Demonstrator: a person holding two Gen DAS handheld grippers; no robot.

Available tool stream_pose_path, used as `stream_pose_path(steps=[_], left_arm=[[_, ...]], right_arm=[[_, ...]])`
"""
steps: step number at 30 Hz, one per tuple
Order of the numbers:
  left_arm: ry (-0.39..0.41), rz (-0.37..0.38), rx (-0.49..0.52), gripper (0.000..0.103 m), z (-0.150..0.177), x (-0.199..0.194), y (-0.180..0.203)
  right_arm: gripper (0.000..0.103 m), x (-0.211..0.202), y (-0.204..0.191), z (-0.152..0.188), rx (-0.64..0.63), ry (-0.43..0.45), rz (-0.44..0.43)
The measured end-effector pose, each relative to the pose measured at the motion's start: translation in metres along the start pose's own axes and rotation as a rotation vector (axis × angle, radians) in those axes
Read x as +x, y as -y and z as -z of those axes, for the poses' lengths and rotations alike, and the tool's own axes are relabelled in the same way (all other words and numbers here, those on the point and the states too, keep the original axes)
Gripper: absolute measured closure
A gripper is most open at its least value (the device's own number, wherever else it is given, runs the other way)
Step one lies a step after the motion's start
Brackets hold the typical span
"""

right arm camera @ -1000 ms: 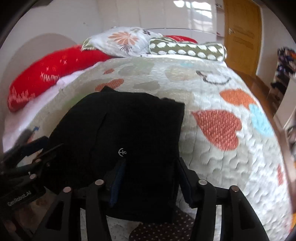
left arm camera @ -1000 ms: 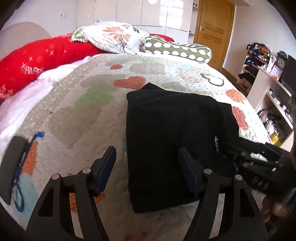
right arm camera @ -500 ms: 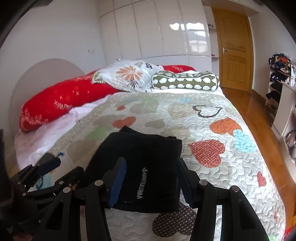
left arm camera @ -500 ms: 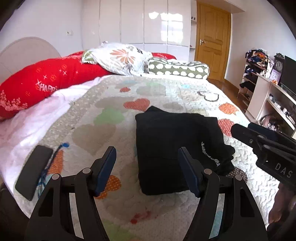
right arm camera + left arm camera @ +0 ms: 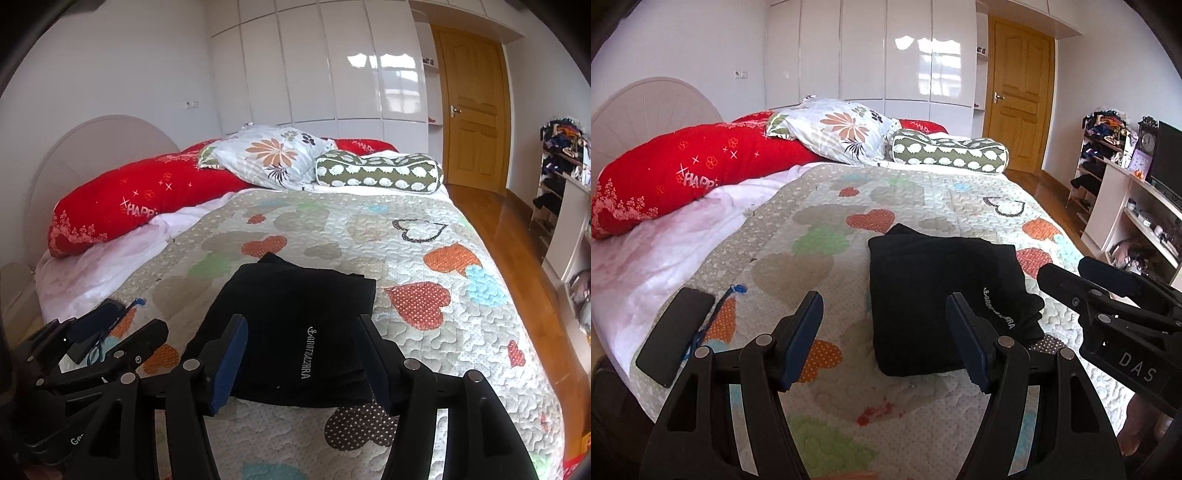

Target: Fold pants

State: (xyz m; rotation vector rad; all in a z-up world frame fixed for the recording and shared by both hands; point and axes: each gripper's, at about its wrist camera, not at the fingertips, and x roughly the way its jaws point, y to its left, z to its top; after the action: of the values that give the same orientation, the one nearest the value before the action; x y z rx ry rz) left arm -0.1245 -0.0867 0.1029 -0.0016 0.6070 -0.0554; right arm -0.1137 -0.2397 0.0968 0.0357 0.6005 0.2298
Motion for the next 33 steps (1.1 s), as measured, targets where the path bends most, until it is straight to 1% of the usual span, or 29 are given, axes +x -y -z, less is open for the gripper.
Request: stream_pose_path(steps=[10,33], left_arm=[[0.005,0.011,0.005,0.033,0.0026,-0.0062,0.0035],[-0.009,0.001,-0.004,0.033,0.0063,-0.0044,0.003]], right_arm=[[0.043,-0.007,-0.0007,0.0011,0.001,0.004,0.003],[0.043,-0.001,-0.003,0.0073,-0.008,-0.021,-0.002]])
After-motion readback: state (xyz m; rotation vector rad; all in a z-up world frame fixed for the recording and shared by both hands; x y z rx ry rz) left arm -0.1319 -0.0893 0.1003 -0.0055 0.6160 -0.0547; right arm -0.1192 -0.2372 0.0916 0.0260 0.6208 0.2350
